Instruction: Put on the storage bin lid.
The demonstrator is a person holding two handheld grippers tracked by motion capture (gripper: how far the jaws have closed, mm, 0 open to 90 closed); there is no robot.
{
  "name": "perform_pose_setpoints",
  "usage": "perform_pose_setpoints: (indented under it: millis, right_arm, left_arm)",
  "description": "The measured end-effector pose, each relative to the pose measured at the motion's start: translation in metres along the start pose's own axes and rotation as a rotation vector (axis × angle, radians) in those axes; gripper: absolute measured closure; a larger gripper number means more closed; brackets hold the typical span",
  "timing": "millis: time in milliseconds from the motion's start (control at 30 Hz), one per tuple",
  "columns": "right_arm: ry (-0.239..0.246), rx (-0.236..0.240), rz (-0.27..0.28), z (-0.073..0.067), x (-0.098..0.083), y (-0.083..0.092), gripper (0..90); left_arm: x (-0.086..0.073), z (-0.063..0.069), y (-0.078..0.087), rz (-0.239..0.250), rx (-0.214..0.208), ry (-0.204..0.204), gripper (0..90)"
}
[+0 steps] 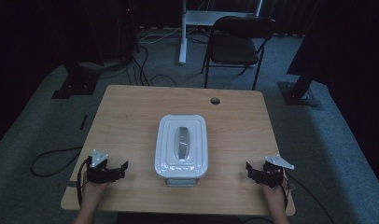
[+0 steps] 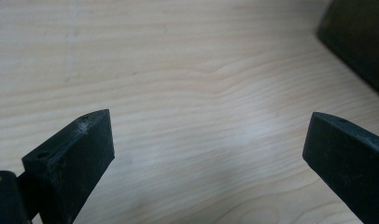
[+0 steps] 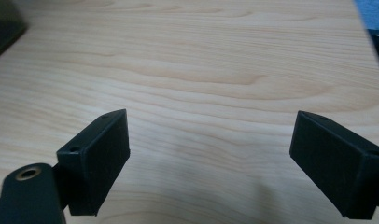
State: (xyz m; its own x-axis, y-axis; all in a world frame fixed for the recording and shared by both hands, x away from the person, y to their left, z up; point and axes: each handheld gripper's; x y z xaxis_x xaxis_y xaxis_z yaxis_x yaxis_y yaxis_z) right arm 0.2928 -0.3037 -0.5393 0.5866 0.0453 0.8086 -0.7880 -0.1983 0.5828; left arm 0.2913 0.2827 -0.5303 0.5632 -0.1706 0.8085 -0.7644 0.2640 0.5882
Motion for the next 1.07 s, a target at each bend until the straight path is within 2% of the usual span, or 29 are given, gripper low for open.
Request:
perform_pose_setpoints:
  millis: [167, 200, 300, 433, 567, 600, 667, 833, 1067]
  right_arm:
    - [-0.007, -0.031, -0.015, 0.004, -0.002, 0.002, 11.5]
    - [-0.011, -0.051, -0.016, 0.006, -0.004, 0.002, 11.5]
    - [-0.019, -0.058, -0.024, 0.008, -0.006, 0.003, 11.5]
    - [-0.036, -0.101, -0.024, 0.013, -0.011, 0.005, 11.5]
    - [-0.046, -0.105, -0.031, 0.013, -0.012, 0.004, 11.5]
    - [-0.041, -0.131, -0.047, 0.012, -0.013, 0.002, 11.5]
    - [-0.042, -0.129, -0.049, 0.011, -0.013, 0.002, 11.5]
    - [-0.082, -0.138, -0.043, 0.014, -0.013, 0.003, 11.6]
    - [-0.07, -0.131, -0.049, 0.012, -0.012, 0.001, 11.6]
  left_arm:
    - [-0.004, -0.004, 0.002, -0.005, 0.017, 0.018, 2.5]
    - [-0.006, -0.008, 0.003, -0.003, 0.027, 0.032, 2.5]
    - [-0.008, -0.013, 0.006, -0.003, 0.047, 0.046, 2.5]
    - [-0.012, -0.02, 0.009, -0.007, 0.08, 0.063, 2.5]
    - [-0.014, -0.026, 0.011, -0.007, 0.103, 0.08, 2.5]
    - [-0.016, -0.03, 0.012, -0.018, 0.131, 0.098, 2.5]
    - [-0.017, -0.033, 0.013, -0.019, 0.149, 0.119, 2.5]
    - [-0.019, -0.036, 0.012, -0.017, 0.155, 0.149, 2.5]
    - [-0.019, -0.034, 0.01, -0.032, 0.153, 0.131, 2.5]
Point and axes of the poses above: each handheld gripper's, and its own axes: y roughly backward along the jaws, x roughly out of its top, z roughly to its right, and after that the axes turned 1 degree about -y, right-handed
